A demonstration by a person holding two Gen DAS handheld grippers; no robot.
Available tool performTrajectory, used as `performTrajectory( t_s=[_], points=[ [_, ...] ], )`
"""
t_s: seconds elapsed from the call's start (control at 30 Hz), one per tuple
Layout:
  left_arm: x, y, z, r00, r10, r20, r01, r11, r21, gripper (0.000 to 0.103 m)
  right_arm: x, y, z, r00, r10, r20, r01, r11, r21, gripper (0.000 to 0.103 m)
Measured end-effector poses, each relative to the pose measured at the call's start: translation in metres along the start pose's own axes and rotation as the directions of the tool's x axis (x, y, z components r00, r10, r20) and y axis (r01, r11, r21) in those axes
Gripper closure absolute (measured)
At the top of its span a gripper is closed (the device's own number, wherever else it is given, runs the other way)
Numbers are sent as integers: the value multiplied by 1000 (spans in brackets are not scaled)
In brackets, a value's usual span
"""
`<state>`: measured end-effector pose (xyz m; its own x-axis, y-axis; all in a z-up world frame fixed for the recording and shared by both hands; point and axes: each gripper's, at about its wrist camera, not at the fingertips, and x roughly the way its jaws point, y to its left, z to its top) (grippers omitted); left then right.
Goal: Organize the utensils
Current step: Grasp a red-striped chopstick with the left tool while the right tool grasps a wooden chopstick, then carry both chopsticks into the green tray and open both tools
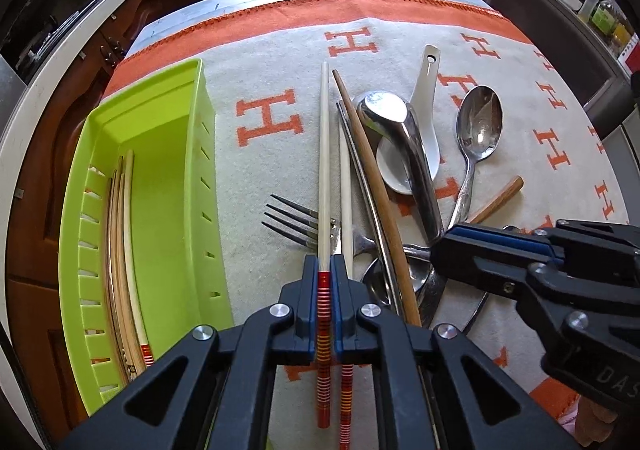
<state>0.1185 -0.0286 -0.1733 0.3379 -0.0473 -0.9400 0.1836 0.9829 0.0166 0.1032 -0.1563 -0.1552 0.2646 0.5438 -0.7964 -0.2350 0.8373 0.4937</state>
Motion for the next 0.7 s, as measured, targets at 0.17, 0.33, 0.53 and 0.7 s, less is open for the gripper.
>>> performTrajectory(
  t_s=[0.17,0.33,0.53,0.7],
  points=[
    [-15,7,-4,999,-25,34,26,999,-27,100,18,0,4,998,27,-64,-26,999,26,93],
    [-30,14,-6,997,-49,65,51,998,-30,100,24,-1,9,996,57,-65,-54,998,44,93],
    [-41,22,-6,994,-70,89,74,996,-41,99,32,3,16,997,25,-76,-23,999,28,93],
    [-46,31,-8,992,-85,96,91,994,-61,99,41,2,20,995,34,-95,-30,999,41,90]
  ],
)
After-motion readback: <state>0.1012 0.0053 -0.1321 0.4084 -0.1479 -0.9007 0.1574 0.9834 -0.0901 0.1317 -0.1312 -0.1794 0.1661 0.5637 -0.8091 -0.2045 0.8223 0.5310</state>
